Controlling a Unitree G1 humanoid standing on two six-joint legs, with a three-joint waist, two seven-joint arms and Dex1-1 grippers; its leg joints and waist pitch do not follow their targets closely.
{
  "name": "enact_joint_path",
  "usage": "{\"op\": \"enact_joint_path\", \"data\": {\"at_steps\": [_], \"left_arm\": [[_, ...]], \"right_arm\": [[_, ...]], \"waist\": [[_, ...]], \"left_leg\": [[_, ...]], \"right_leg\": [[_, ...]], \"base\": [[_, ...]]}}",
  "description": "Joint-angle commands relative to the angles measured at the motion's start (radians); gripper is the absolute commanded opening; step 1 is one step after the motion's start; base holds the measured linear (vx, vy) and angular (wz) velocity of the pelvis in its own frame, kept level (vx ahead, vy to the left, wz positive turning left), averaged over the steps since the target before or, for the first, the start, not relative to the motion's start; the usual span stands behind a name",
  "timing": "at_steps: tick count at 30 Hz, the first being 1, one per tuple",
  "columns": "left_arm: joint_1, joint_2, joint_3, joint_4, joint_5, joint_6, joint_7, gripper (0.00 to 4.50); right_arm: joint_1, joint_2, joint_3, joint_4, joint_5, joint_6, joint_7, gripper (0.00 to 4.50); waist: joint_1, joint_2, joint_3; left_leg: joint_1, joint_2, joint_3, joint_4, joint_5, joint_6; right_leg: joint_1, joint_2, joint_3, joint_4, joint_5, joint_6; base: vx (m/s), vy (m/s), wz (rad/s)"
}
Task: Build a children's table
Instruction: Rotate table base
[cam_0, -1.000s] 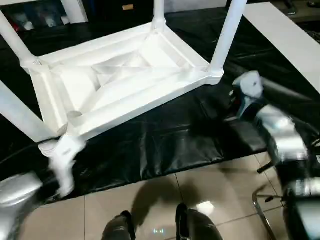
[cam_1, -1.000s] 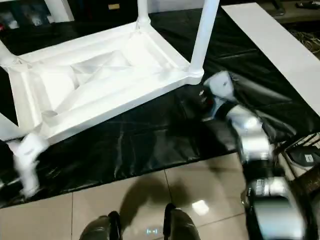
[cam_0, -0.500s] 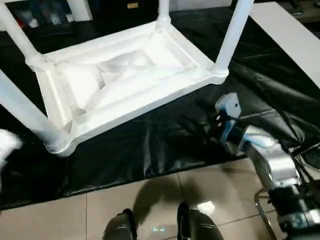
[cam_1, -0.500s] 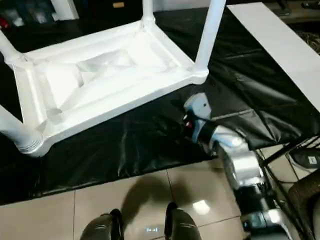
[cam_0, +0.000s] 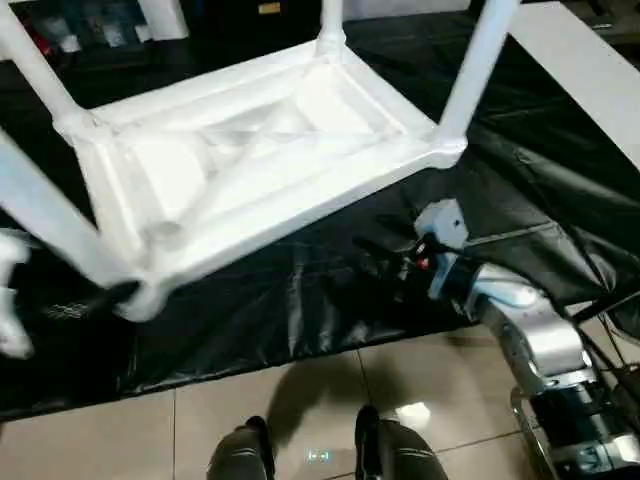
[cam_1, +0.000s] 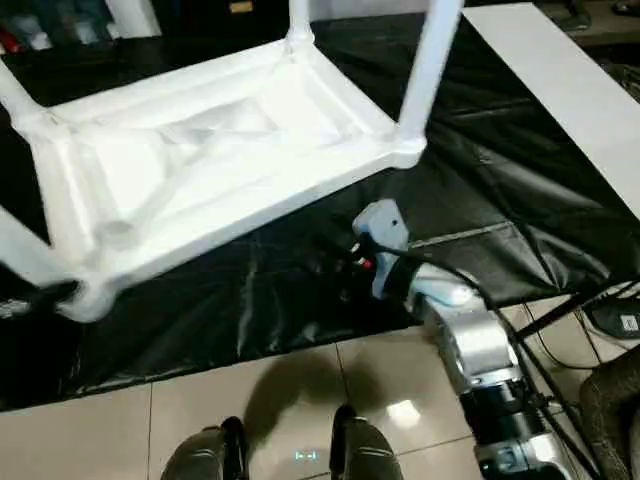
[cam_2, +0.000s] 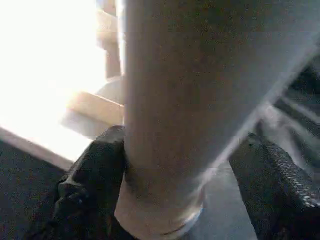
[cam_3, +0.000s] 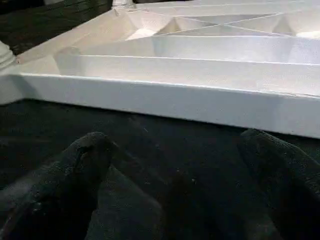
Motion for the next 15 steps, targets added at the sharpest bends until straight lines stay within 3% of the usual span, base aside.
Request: {"op": "enact_joint_path", "data": {"at_steps": [1, 7, 9, 11, 13, 14, 15], "left_arm": [[-0.015, -0.025, -0.056, -0.033, -0.006, 0.002, 0.015, 3.38], [-0.08, -0.117, -0.184, -0.092, -0.008, 0.017, 0.054, 3.38], [-0.104, -0.154, -0.233, -0.11, -0.008, 0.021, 0.065, 3.38], [-0.13, -0.194, -0.285, -0.129, -0.009, 0.026, 0.078, 3.38], [-0.143, -0.217, -0.321, -0.147, -0.011, 0.03, 0.083, 3.38], [-0.147, -0.226, -0.337, -0.156, -0.013, 0.034, 0.086, 3.38], [-0.151, -0.234, -0.351, -0.166, -0.016, 0.04, 0.088, 3.38]], "right_arm": [[0.008, -0.007, 0.006, -0.021, -0.014, 0.001, -0.006, 4.5], [-0.005, -0.002, 0.016, 0.028, -0.06, 0.003, -0.038, 4.5], [-0.019, -0.001, 0.026, 0.069, -0.096, -0.002, -0.058, 4.5], [-0.041, -0.001, 0.038, 0.126, -0.136, -0.016, -0.084, 4.5], [-0.06, 0.004, 0.042, 0.173, -0.158, -0.024, -0.108, 4.5], [-0.07, 0.007, 0.043, 0.195, -0.166, -0.027, -0.118, 4.5], [-0.081, 0.011, 0.043, 0.215, -0.172, -0.03, -0.127, 4.5]], "waist": [[0.004, 0.013, -0.082], [0.013, 0.009, -0.076], [0.01, 0.006, -0.078], [0.009, 0.006, -0.079], [0.007, 0.003, -0.079], [0.008, 0.002, -0.085], [0.006, 0.0, -0.083]], "left_leg": [[0.03, 0.035, -0.009, -0.068, -0.291, 0.058], [0.041, 0.035, -0.009, -0.069, -0.347, 0.034], [0.034, 0.032, -0.013, -0.069, -0.342, 0.029], [0.039, 0.03, -0.01, -0.064, -0.341, 0.028], [0.031, 0.031, -0.013, -0.066, -0.328, 0.028], [0.033, 0.03, -0.011, -0.062, -0.316, 0.031], [0.027, 0.031, -0.012, -0.062, -0.304, 0.035]], "right_leg": [[0.061, -0.059, 0.057, -0.059, -0.391, -0.186], [0.057, -0.061, 0.057, -0.07, -0.482, -0.163], [0.064, -0.064, 0.056, -0.07, -0.5, -0.143], [0.06, -0.064, 0.056, -0.076, -0.515, -0.145], [0.066, -0.065, 0.054, -0.072, -0.512, -0.145], [0.066, -0.065, 0.055, -0.071, -0.501, -0.144], [0.069, -0.064, 0.055, -0.066, -0.485, -0.149]], "base": [[0.0, 0.0, 0.0], [0.0, 0.0, 0.0], [0.0, 0.0, 0.0], [0.0, 0.0, 0.0], [0.0, 0.0, 0.0], [0.0, 0.0, 0.0], [0.0, 0.0, 0.0]]}}
